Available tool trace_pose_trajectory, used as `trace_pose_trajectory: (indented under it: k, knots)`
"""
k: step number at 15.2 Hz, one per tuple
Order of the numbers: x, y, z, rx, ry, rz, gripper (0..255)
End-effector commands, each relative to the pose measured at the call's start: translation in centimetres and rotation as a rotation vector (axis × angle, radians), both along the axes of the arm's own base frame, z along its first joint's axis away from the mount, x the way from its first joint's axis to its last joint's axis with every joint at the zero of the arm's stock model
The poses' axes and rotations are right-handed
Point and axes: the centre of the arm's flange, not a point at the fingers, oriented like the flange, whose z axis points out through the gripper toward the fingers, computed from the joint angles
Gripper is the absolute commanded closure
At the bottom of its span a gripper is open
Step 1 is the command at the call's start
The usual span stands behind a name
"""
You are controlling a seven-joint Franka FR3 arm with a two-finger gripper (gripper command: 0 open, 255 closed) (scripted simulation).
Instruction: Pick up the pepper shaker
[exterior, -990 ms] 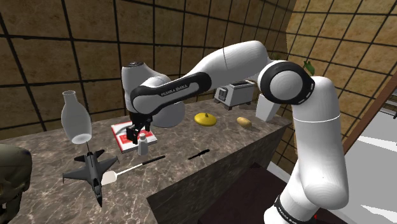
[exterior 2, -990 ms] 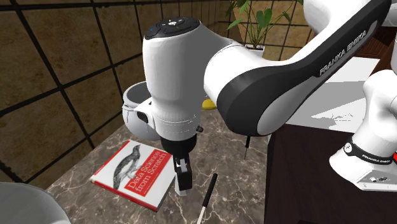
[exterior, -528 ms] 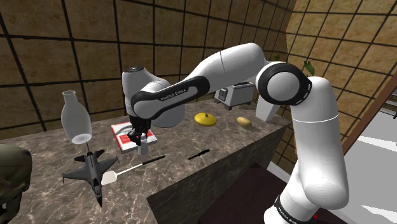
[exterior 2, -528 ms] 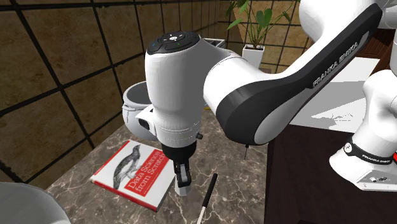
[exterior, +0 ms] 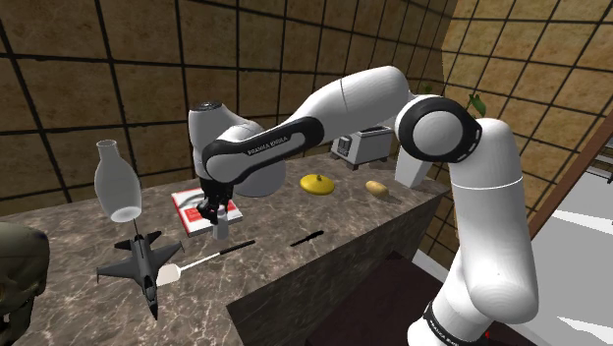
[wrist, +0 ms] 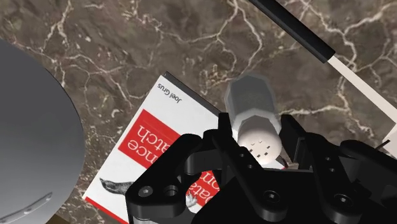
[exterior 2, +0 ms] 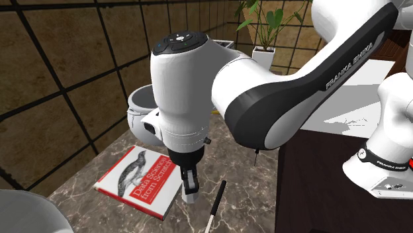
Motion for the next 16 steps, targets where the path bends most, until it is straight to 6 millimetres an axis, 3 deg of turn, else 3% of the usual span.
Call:
trace_pose_trajectory:
  k: [1,14,16]
  knots:
    - [0.0,0.0,0.8,0.000,0.001,0.000,255]
    - [0.0,0.0,7.6,0.000,0.001,0.000,255]
    - [0.0,0.0,7.7,0.000,0.001,0.000,255]
